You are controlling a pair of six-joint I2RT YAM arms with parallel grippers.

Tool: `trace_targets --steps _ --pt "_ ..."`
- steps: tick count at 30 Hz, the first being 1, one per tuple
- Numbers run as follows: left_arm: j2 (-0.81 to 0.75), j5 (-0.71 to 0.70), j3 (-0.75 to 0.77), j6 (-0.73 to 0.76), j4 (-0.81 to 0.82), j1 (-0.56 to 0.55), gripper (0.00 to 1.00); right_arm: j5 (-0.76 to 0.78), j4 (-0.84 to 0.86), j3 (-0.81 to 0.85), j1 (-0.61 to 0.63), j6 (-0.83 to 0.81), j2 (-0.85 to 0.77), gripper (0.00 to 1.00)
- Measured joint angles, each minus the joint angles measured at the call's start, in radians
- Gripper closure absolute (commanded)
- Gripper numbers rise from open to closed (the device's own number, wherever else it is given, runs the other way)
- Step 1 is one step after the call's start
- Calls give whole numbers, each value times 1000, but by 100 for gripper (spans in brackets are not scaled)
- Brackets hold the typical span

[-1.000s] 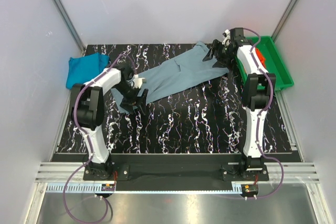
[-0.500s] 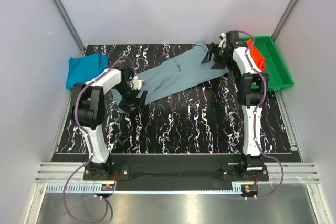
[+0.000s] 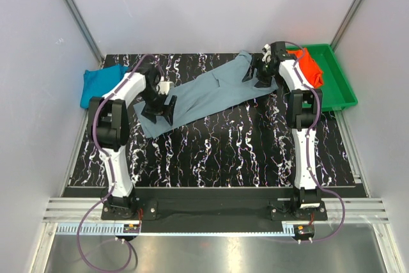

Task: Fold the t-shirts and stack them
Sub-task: Fold the tshirt

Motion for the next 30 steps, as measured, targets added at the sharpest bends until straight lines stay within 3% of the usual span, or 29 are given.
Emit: trace_targets --steps 4,9,11,17,20,25,30 --pt "72 -31 84 1 12 26 12 0 0 0 0 0 0 20" --pt "40 -137 81 16 29 17 9 0 0 0 0 -2 0 19" --pt "-31 -229 31 38 74 -18 1 0 1 0 1 -4 0 19" --pt "-330 -433 -182 93 172 -151 2 1 1 0 3 -8 0 19" --pt "-396 -493 -282 124 223 -164 10 1 1 0 4 -9 0 19" --pt "-366 -535 -427 188 251 -156 36 1 1 0 11 -9 0 19" --pt "-349 -542 -463 233 254 -158 43 1 1 0 14 -11 0 19"
